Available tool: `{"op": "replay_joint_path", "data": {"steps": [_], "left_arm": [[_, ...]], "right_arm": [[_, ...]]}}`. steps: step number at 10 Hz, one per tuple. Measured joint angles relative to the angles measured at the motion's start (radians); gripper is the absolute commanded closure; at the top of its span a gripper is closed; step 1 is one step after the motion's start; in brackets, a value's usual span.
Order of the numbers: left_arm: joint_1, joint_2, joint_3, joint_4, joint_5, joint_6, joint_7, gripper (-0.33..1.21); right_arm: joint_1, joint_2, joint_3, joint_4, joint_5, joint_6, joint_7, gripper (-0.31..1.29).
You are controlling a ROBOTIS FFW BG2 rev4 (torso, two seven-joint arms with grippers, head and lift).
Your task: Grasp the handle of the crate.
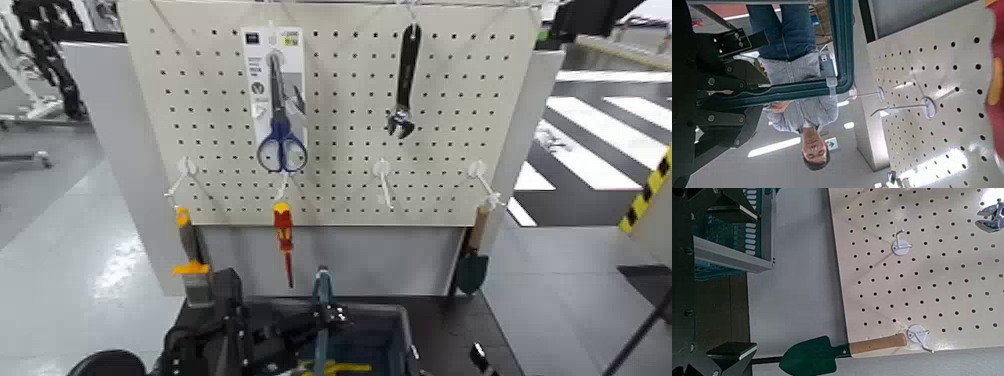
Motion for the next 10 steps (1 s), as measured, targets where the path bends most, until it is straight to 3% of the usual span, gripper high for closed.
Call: {"op": "replay_joint_path", "data": {"steps": [4, 6, 10], "left_arm": [[0.042, -0.034, -0.012, -0.044, 0.038, 0.0, 0.01, 1.19], [0.069, -0.067, -0.015, -0.047, 0.055, 0.007, 0.008, 1.19], [0.126, -0.107, 0.026, -0.083, 0.063, 0.011, 0.02, 1.19]], "right_arm": [[0.001, 0.001, 0.001, 0.001, 0.002, -0.009, -0.005, 0.15], [0.002, 0.001, 0.002, 0.003, 0.004, -0.018, -0.012, 0.15], [0.003, 0.003, 0.003, 0.006, 0.006, -0.028, -0.016, 0.15]]}}
